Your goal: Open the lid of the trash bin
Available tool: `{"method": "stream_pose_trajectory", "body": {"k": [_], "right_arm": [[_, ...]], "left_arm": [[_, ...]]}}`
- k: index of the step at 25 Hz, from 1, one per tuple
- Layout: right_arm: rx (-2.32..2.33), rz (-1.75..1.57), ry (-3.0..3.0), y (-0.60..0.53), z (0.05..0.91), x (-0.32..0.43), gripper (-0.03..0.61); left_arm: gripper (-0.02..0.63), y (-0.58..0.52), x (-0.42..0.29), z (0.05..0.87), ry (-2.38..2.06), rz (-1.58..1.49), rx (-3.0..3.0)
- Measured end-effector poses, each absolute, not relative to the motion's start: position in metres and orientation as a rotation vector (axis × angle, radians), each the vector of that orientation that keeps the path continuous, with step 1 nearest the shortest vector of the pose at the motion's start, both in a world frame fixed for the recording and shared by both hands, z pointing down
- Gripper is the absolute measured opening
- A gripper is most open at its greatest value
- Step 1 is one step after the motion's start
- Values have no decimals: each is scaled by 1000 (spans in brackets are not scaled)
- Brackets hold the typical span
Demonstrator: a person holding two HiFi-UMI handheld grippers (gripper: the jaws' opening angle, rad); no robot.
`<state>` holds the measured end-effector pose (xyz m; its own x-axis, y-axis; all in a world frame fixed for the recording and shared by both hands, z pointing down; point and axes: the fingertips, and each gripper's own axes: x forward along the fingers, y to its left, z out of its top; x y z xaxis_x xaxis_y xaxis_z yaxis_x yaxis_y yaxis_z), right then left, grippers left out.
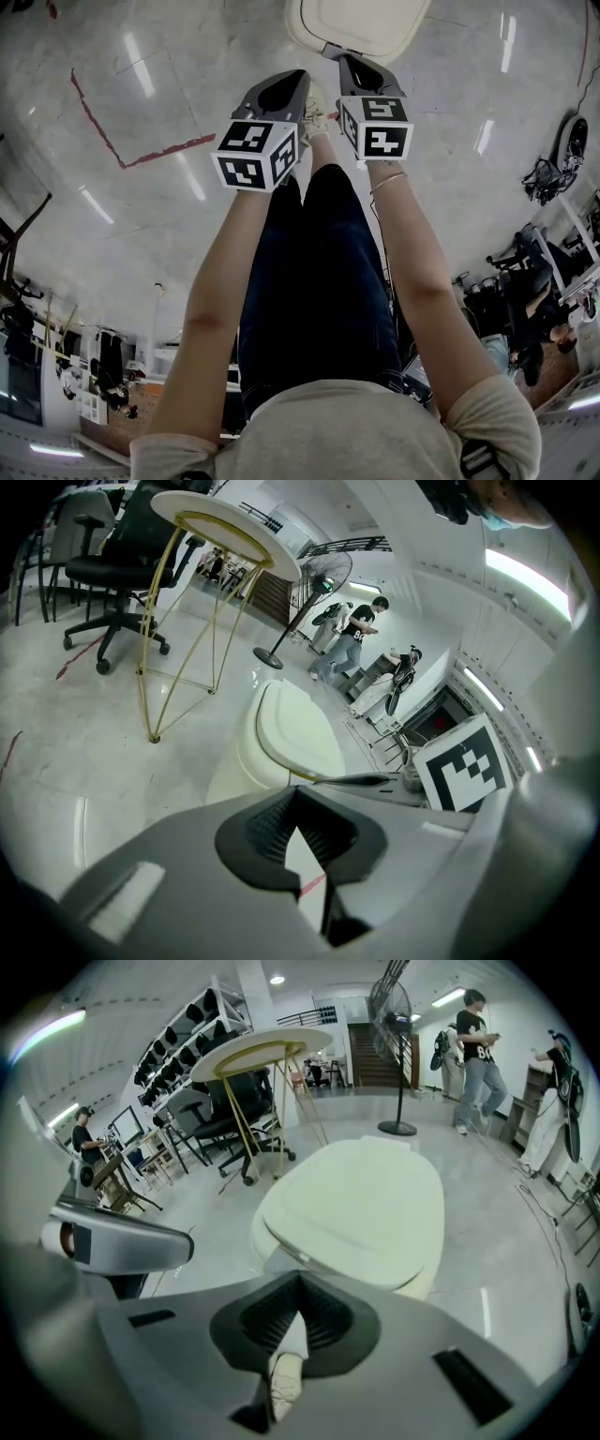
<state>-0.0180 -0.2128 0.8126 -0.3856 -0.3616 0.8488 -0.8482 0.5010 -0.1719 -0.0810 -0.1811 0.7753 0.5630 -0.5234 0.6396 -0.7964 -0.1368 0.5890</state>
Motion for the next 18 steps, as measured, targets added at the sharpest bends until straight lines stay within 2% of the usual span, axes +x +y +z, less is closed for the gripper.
{"method": "stream_pose_trajectory", "body": {"k": [18], "right_arm": [[990, 1075, -1931, -212, 789, -15, 8]], "left_arm": [[8, -180, -73, 759, -1039, 381, 1804]]}}
